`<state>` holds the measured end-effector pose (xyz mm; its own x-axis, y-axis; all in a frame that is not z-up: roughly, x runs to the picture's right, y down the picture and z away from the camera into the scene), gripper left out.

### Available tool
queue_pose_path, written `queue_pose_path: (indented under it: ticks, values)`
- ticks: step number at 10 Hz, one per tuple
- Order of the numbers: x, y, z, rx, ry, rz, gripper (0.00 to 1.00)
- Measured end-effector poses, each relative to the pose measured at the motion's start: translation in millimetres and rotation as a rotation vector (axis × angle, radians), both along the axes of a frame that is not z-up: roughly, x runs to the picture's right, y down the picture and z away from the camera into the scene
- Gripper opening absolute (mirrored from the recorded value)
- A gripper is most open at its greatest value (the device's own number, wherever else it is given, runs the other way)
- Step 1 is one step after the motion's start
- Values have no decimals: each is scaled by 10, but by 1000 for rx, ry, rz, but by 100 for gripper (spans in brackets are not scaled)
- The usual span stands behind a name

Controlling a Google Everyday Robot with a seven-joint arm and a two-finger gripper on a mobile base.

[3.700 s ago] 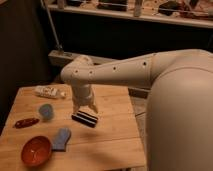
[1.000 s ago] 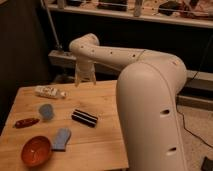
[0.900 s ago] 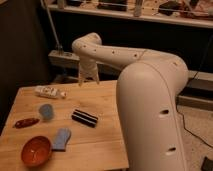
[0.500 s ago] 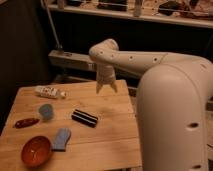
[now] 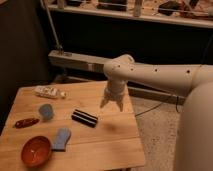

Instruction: Move the arm in a circular motion

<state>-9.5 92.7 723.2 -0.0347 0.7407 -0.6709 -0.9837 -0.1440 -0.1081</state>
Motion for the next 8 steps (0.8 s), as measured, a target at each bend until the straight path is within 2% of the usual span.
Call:
queue_pose_path:
  ticks: [1, 2, 4, 5, 6, 7, 8]
  values:
    - [-253, 4, -83, 15, -70, -47, 65]
    - [-668, -26, -154, 42, -177, -154, 65]
    - [-1135, -108, -169, 75, -289, -284, 65]
    - [-1487, -256, -132, 110, -359, -367, 65]
    - [-1741, -455, -42, 150, -397, -423, 65]
    - [-1812, -593, 28, 172, -402, -443, 65]
    - [-1825, -984, 247, 226, -378, -479, 65]
